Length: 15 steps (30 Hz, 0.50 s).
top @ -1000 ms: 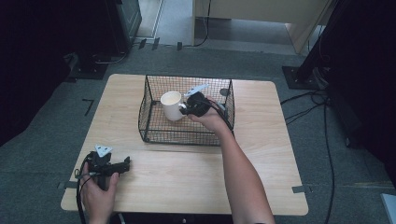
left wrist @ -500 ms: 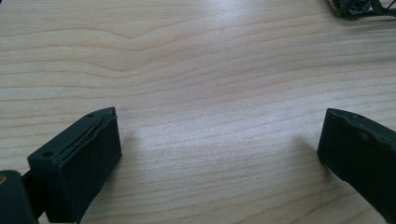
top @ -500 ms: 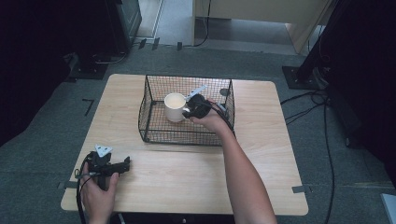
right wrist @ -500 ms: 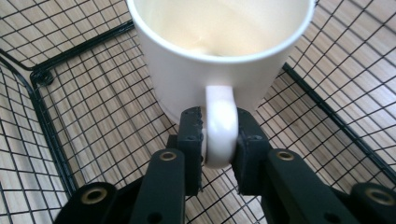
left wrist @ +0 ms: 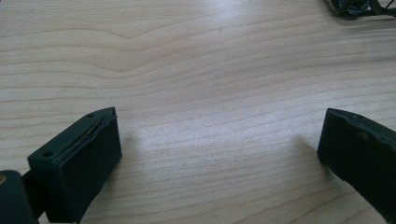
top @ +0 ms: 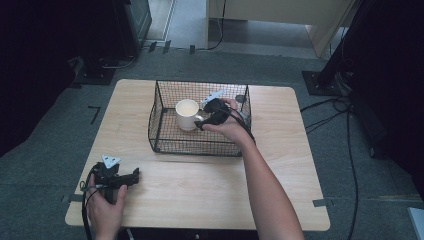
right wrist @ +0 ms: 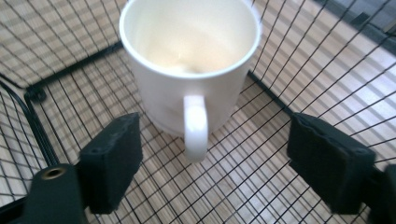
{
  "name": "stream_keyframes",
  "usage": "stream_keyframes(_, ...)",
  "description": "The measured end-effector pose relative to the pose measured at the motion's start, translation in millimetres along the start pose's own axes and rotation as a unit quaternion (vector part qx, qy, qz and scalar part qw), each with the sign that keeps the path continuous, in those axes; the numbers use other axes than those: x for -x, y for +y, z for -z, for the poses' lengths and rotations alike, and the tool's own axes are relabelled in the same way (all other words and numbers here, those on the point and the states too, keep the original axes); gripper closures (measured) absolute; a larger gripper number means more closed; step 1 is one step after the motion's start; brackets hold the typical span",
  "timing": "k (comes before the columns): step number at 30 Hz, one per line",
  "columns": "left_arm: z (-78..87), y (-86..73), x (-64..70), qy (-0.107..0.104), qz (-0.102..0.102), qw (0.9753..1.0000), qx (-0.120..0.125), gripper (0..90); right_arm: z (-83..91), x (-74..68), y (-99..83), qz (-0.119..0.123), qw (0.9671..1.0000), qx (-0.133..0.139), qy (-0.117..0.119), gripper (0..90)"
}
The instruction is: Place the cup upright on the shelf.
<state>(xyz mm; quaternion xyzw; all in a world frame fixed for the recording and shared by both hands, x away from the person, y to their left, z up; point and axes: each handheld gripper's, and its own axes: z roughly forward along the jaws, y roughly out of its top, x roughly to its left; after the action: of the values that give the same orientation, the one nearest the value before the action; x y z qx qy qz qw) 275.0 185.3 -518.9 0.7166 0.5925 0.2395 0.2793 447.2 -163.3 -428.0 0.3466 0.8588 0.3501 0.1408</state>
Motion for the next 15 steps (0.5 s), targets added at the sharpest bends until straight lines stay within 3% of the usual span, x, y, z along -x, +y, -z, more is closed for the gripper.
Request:
stream_keyframes(4, 0.0, 0.0, 0.0, 0.0, 0.0, 1.0, 0.0, 0.0, 12.1, 0.7, 3.8, -0.013, 0.9996, 0.025, -0.007, 12.1)
stream_keyframes(8, 0.1, 0.0, 0.0, 0.0, 0.0, 1.0, 0.0, 0.0, 23.8, 1.1, 6.5, -0.038, 0.9986, 0.037, -0.008, 2.8)
stream_keyframes(15, 0.0, 0.0, 0.1, 0.0, 0.001, 1.0, 0.0, 0.0, 42.0, -7.5, 6.9, -0.036, 0.9983, 0.045, -0.002, 0.0)
